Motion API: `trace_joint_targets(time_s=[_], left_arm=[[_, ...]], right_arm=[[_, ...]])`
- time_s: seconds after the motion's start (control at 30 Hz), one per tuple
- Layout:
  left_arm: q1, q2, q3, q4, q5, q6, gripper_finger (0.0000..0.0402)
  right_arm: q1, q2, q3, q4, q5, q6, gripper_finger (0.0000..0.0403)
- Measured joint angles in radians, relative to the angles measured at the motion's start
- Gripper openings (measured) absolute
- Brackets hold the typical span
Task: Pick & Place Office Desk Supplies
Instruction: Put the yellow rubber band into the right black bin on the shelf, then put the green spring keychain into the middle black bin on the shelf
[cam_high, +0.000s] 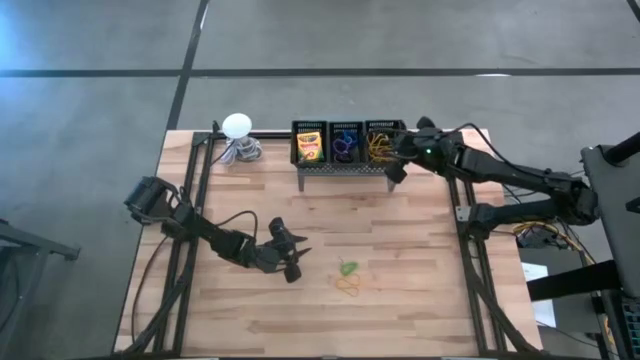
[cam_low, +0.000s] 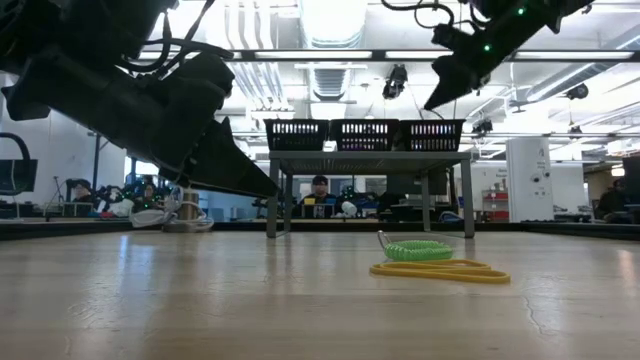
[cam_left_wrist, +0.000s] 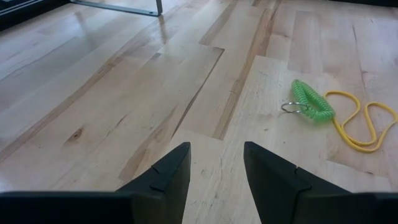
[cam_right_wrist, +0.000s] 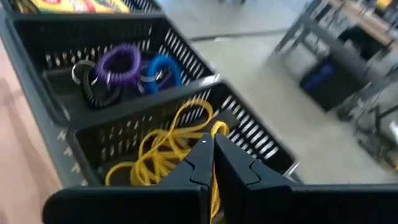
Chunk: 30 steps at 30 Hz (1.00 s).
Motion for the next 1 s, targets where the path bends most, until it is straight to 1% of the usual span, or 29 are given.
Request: trace_joint_targets(time_s=[0.13,0.27,0.4,0.5,0.57,0.63,0.7,0.9,1.0], left_arm=[[0.0,0.0,0.0,0.0,0.0,0.0,0.0156],[0.0,0.0,0.0,-0.002,0.0,0.0,0.0156],[0.0,0.0,0.0,-0.003,0.0,0.0,0.0156],[0.0,0.0,0.0,-0.007,0.0,0.0,0.0156],[0.0,0.0,0.0,-0.007,0.0,0.0,0.0156],[0.0,0.0,0.0,-0.007,0.0,0.0,0.0156],[0.0,0.0,0.0,-0.007,0.0,0.0,0.0156],[0.0,0.0,0.0,-0.007,0.0,0.0,0.0156],[0.0,0.0,0.0,-0.007,0.0,0.0,0.0156]], right_arm=[[0.0,-0.001,0.0,-0.015,-0.006,0.05,0.001],[0.001,-0.027,0.027,-0.045,-0.088,0.093,0.0036],[0.003,-0.058,0.057,-0.062,-0.234,0.144,0.0076],[0.024,-0.076,0.063,-0.064,-0.381,0.189,0.0099],[0.068,-0.081,0.049,-0.037,-0.472,0.206,0.0107],[0.146,-0.08,0.01,0.009,-0.512,0.221,0.011],[0.243,-0.071,-0.044,0.074,-0.501,0.224,0.0108],[0.544,0.006,-0.229,0.357,-0.292,0.222,0.0091],[0.646,0.083,-0.327,0.544,-0.256,0.224,0.0083]])
